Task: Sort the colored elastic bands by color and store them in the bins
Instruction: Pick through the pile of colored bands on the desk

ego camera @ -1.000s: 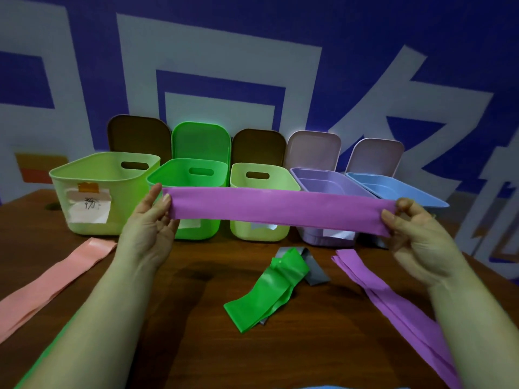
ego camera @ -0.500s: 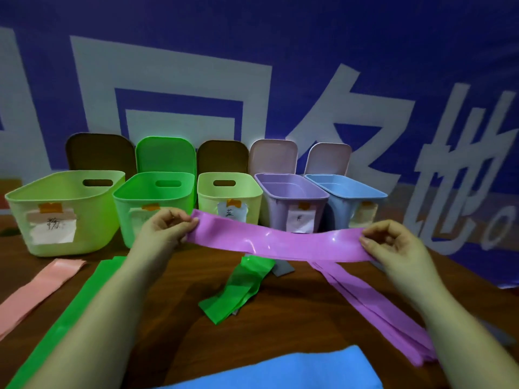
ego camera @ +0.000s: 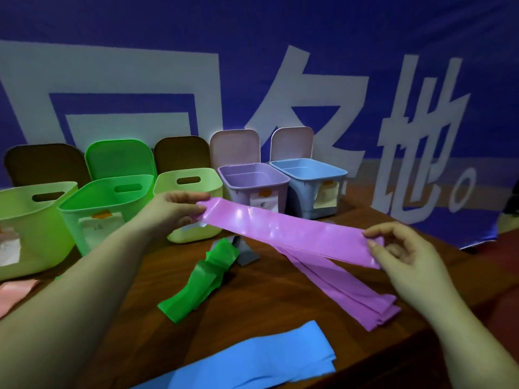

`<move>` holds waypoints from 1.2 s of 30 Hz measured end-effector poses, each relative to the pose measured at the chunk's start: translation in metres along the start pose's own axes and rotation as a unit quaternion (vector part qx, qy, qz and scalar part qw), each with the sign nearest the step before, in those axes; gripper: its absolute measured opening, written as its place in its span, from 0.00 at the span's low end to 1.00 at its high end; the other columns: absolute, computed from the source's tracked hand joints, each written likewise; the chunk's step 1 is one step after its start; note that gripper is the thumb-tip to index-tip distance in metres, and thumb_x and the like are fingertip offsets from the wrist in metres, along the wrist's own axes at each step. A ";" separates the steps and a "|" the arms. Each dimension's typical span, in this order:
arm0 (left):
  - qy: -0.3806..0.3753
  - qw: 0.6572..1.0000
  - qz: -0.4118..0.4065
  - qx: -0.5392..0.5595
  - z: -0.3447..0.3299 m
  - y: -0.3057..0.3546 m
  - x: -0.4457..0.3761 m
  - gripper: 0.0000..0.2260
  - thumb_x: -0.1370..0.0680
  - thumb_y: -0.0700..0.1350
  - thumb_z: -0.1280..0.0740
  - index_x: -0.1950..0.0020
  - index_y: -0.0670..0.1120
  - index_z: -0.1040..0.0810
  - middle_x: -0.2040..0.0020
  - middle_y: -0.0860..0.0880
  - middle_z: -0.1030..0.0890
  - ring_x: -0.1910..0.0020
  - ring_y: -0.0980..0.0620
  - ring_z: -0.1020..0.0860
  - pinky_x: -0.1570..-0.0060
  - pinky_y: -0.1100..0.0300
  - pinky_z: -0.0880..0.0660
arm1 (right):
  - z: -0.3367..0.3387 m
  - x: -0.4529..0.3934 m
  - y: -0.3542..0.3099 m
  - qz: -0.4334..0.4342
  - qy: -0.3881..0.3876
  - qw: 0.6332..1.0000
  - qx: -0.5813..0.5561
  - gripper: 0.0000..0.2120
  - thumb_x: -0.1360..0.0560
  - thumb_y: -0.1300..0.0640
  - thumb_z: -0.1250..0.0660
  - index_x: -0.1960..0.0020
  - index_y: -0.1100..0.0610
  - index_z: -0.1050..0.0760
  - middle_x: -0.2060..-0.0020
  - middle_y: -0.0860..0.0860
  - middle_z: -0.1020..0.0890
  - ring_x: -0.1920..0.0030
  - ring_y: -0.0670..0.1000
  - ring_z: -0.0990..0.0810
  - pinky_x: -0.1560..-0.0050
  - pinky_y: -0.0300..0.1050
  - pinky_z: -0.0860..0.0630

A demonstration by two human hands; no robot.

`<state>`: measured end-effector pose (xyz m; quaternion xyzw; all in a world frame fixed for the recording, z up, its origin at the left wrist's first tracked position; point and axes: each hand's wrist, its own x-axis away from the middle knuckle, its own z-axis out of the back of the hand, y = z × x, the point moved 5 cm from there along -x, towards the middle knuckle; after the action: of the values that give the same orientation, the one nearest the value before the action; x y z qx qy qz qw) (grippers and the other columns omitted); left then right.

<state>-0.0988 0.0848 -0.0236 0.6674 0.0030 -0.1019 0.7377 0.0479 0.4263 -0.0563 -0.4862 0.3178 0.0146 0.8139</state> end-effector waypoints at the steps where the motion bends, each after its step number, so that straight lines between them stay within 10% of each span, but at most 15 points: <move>1: -0.005 1.000 -0.002 -0.018 -0.008 0.000 -0.006 0.12 0.26 0.29 0.36 0.53 0.45 0.20 0.62 0.50 0.16 0.70 0.61 0.20 0.67 0.71 0.23 | 0.003 0.003 0.003 -0.014 0.000 1.000 -0.008 0.12 0.26 0.67 0.34 0.59 0.50 0.22 0.72 0.49 0.22 0.73 0.43 0.31 0.71 0.34 0.35; 14: 0.011 0.964 -0.094 -0.248 -0.109 -0.009 -0.101 0.12 0.28 0.29 0.32 0.46 0.37 0.19 0.50 0.46 0.19 0.65 0.59 0.24 0.61 0.69 0.23 | 0.018 0.012 0.039 -0.130 -0.057 0.987 0.071 0.08 0.31 0.65 0.32 0.60 0.53 0.20 0.85 0.44 0.32 0.82 0.44 0.35 0.79 0.32 0.41; 21: -0.037 0.913 -0.057 -0.403 -0.145 -0.056 -0.125 0.09 0.27 0.34 0.31 0.52 0.44 0.16 0.51 0.46 0.17 0.61 0.55 0.25 0.53 0.62 0.28 | 0.014 0.006 0.060 -0.193 -0.147 0.945 0.219 0.05 0.32 0.57 0.30 0.59 0.48 0.22 0.65 0.45 0.22 0.65 0.42 0.23 0.66 0.34 0.30; 36: -0.072 0.803 -0.139 -0.575 -0.172 -0.099 -0.116 0.09 0.24 0.43 0.33 0.46 0.52 0.17 0.42 0.46 0.24 0.40 0.45 0.28 0.41 0.52 0.29 | 0.008 0.012 0.082 -0.209 -0.220 0.910 0.283 0.07 0.33 0.54 0.28 0.59 0.44 0.25 0.59 0.45 0.32 0.59 0.46 0.26 0.51 0.43 0.26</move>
<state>-0.2054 0.2623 -0.1232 0.1042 0.1005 -0.2308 0.9622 0.0343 0.4721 -0.1242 -0.2755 0.0128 -0.1399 0.9510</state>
